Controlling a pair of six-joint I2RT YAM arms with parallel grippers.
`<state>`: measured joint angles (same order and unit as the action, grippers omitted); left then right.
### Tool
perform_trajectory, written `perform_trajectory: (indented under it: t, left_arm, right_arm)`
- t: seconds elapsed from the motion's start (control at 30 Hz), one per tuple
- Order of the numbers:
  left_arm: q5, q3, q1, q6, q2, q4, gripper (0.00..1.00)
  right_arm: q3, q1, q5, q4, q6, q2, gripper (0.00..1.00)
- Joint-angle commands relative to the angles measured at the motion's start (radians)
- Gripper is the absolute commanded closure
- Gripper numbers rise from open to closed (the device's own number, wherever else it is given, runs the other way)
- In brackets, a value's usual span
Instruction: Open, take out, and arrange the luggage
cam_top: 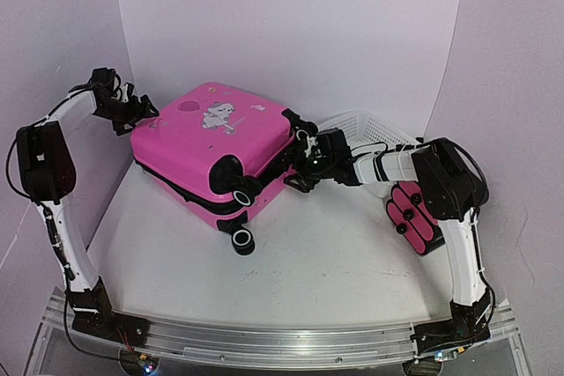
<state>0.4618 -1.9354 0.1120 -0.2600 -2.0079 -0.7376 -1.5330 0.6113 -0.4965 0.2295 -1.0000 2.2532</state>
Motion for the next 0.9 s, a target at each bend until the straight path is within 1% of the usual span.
perform_trajectory:
  t: [0.0,0.1,0.13,0.2,0.27,0.37,0.43,0.57,0.6,0.63,0.67,0.8,0.87]
  left_arm:
    - [0.083,0.115,-0.017,0.04,0.171,-0.007,0.04]
    - [0.106,0.21,-0.022,0.023,0.257,-0.003,0.04]
    - [0.105,0.24,-0.024,0.016,0.285,-0.001,0.04]
    - [0.094,0.292,-0.03,0.003,0.346,-0.002,0.02]
    - [0.092,0.317,-0.04,0.007,0.4,-0.004,0.01]
    - [0.083,0.357,-0.045,0.004,0.488,-0.01,0.01]
    - [0.06,0.396,-0.055,0.002,0.56,-0.01,0.01]
    - [0.076,0.489,-0.099,0.013,0.651,-0.008,0.01]
    - [0.093,0.508,-0.107,0.013,0.67,-0.008,0.01]
    - [0.103,0.527,-0.143,0.015,0.688,-0.008,0.01]
    - [0.11,0.546,-0.17,0.022,0.709,-0.008,0.01]
    - [0.128,0.622,-0.235,0.017,0.79,-0.008,0.01]
    - [0.143,0.665,-0.24,0.002,0.828,-0.007,0.01]
  right_arm:
    - [-0.082,-0.005,-0.065,0.036,0.16,-0.042,0.19]
    - [0.032,0.012,-0.004,-0.178,0.369,-0.171,0.11]
    - [0.095,0.022,0.019,-0.189,0.425,-0.218,0.07]
    - [0.216,0.045,0.042,-0.147,0.504,-0.293,0.04]
    - [0.311,0.067,0.032,-0.042,0.569,-0.347,0.04]
    - [0.388,0.092,0.005,0.032,0.649,-0.375,0.05]
    - [0.464,0.1,-0.016,0.124,0.687,-0.386,0.09]
    - [0.595,0.101,-0.071,0.483,0.7,-0.352,0.22]
    - [0.602,0.101,-0.09,0.552,0.707,-0.334,0.29]
    - [0.597,0.101,-0.104,0.589,0.708,-0.314,0.34]
    - [0.588,0.102,-0.111,0.616,0.71,-0.289,0.36]
    - [0.576,0.111,-0.101,0.747,0.739,-0.212,0.37]
    - [0.553,0.12,-0.095,0.762,0.752,-0.184,0.41]
